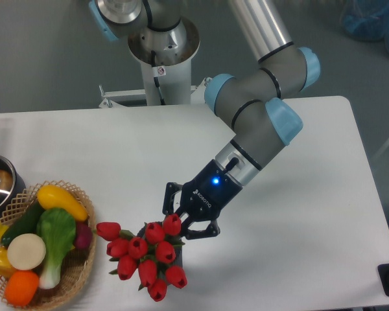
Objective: Pick up the flowers from the vase
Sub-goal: 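Lower the open gripper around the tulip stems above the vase, then close the gripper on the red tulip stems, then lift the gripped tulips up out of the grey vase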
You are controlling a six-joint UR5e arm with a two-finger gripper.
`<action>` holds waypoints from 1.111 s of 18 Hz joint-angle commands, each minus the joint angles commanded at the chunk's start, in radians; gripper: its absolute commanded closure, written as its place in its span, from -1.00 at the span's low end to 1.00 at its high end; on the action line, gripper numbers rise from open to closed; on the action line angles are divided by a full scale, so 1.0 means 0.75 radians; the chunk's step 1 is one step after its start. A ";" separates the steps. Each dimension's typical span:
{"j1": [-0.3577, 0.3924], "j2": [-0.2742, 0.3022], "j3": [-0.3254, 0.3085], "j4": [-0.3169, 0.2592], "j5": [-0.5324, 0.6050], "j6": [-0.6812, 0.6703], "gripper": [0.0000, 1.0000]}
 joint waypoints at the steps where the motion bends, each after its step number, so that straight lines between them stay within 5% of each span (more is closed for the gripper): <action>1: 0.002 0.010 0.000 0.000 -0.004 -0.014 1.00; 20: 0.055 0.082 0.082 0.000 -0.211 -0.207 0.97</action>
